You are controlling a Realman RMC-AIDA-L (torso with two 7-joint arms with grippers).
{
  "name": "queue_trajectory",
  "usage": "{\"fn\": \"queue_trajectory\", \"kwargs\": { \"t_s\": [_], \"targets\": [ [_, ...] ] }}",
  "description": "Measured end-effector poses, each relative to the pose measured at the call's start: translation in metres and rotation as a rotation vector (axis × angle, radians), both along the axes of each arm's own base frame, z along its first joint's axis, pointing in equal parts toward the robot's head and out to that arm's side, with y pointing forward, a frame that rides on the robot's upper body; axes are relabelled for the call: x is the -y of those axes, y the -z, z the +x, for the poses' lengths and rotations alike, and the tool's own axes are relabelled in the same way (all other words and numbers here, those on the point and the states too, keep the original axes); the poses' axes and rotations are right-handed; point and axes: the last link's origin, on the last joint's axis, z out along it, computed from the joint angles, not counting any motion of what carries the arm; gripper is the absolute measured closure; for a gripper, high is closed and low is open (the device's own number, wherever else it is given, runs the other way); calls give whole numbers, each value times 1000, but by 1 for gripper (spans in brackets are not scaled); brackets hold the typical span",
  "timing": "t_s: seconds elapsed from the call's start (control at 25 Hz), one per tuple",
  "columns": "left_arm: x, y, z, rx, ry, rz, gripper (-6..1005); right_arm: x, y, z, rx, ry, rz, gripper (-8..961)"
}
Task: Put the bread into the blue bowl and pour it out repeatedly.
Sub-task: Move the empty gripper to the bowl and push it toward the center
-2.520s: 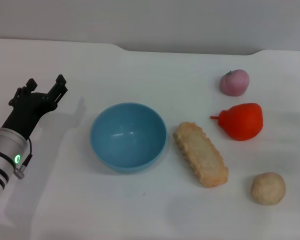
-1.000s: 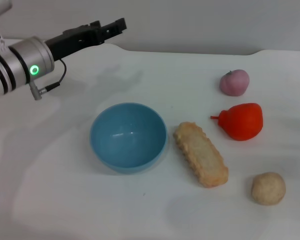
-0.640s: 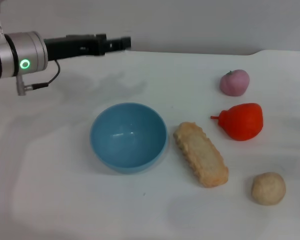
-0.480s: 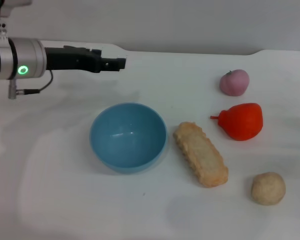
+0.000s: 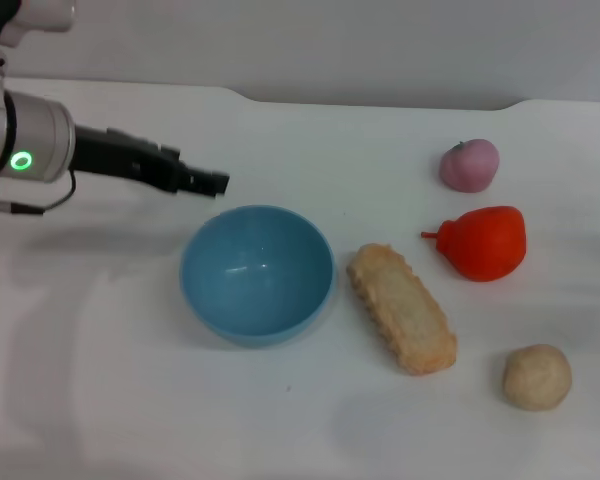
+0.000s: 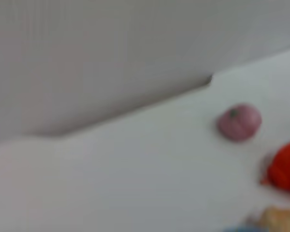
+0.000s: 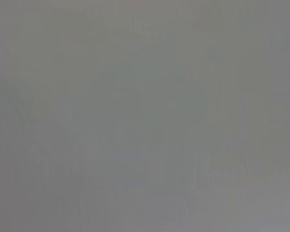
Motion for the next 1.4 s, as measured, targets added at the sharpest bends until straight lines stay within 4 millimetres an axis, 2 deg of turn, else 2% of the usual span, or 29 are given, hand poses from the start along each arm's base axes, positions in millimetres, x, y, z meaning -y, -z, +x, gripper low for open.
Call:
{"fn": "queue_trajectory", "kwargs": {
  "t_s": [0.2,0.36,0.56,1.04,1.4],
  "targets": [
    [6,4,-3,-17,-68,-58,167,-1,0,0,-1,2,0,272],
    [4,7,-6,-41,-106,-67,168,-2,-1,-1,0,0,2,272],
    [-3,25,-7,-53,-126,-109,167,-2,-1,-1,0,1,1,272],
    [-14,52,-7,-132,-117,-156,168,-2,-4,1,5,4,11,272],
    [-17,59,-10,-139,-123,-153,167,-2,-5,1,9,1,15,273]
  ]
}}
